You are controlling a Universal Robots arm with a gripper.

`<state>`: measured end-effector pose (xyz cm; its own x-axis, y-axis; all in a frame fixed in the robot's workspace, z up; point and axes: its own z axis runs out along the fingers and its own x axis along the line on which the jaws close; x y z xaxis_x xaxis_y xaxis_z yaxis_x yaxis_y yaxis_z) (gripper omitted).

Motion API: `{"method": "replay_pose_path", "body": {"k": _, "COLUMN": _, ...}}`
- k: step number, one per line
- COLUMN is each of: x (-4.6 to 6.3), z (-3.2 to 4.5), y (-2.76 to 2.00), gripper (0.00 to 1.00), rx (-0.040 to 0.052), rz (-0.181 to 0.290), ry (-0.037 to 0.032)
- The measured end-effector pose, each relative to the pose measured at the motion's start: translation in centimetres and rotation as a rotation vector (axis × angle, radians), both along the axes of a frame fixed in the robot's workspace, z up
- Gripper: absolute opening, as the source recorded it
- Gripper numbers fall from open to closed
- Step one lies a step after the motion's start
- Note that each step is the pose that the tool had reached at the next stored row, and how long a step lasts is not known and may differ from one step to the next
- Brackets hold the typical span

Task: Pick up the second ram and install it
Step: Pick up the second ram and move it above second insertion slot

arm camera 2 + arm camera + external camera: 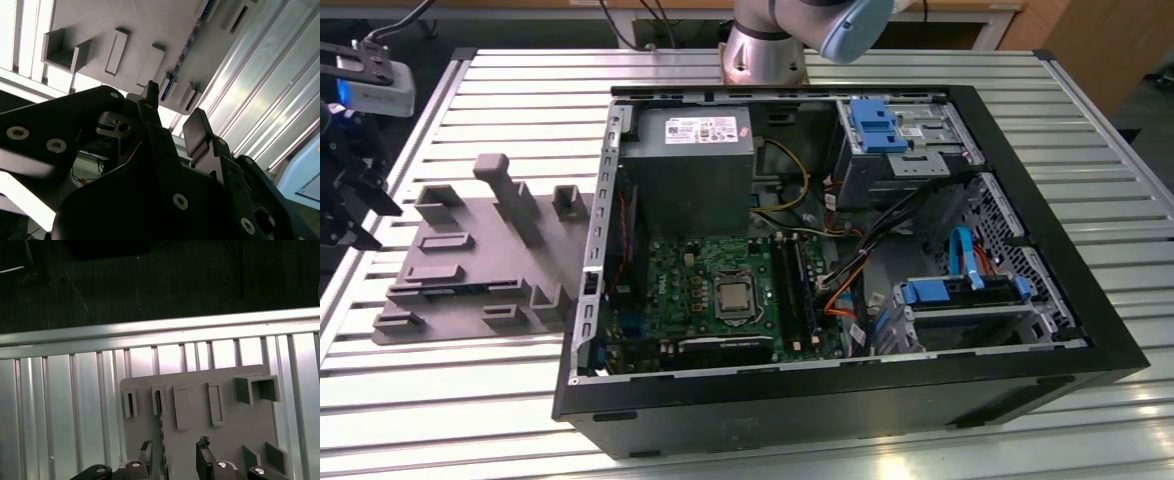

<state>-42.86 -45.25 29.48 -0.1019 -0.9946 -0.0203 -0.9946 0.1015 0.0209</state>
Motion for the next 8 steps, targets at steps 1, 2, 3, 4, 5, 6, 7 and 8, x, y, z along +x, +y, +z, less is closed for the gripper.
{"method": "replay_pose_path", "body": {"k": 1, "x": 0.0, "z": -0.19, "y": -0.01, "gripper": 0.47, "rx": 0.0002, "rz": 0.002, "ry": -0.0002}}
{"method": "replay_pose_path", "body": {"k": 2, "x": 0.0, "z": -0.37, "y": -0.02, "gripper": 0.47, "rx": 0.0002, "rz": 0.002, "ry": -0.0003}}
{"method": "replay_pose_path", "body": {"k": 3, "x": 0.0, "z": -0.55, "y": -0.03, "gripper": 0.47, "rx": 0.0001, "rz": 0.002, "ry": -0.0002}}
{"method": "replay_pose_path", "body": {"k": 4, "x": 0.0, "z": -0.74, "y": -0.04, "gripper": 0.47, "rx": 0.0, "rz": 0.002, "ry": -0.0001}}
{"method": "replay_pose_path", "body": {"k": 5, "x": 0.0, "z": -0.92, "y": -0.05, "gripper": 0.47, "rx": 0.0, "rz": 0.002, "ry": -0.0001}}
{"method": "replay_pose_path", "body": {"k": 6, "x": 0.0, "z": -1.1, "y": -0.06, "gripper": 0.47, "rx": 0.0001, "rz": 0.002, "ry": -0.0002}}
{"method": "replay_pose_path", "body": {"k": 7, "x": 0.0, "z": -1.29, "y": -0.06, "gripper": 0.47, "rx": 0.0001, "rz": 0.002, "ry": -0.0002}}
{"method": "replay_pose_path", "body": {"k": 8, "x": 0.0, "z": -1.46, "y": -0.07, "gripper": 0.47, "rx": 0.0001, "rz": 0.002, "ry": -0.0002}}
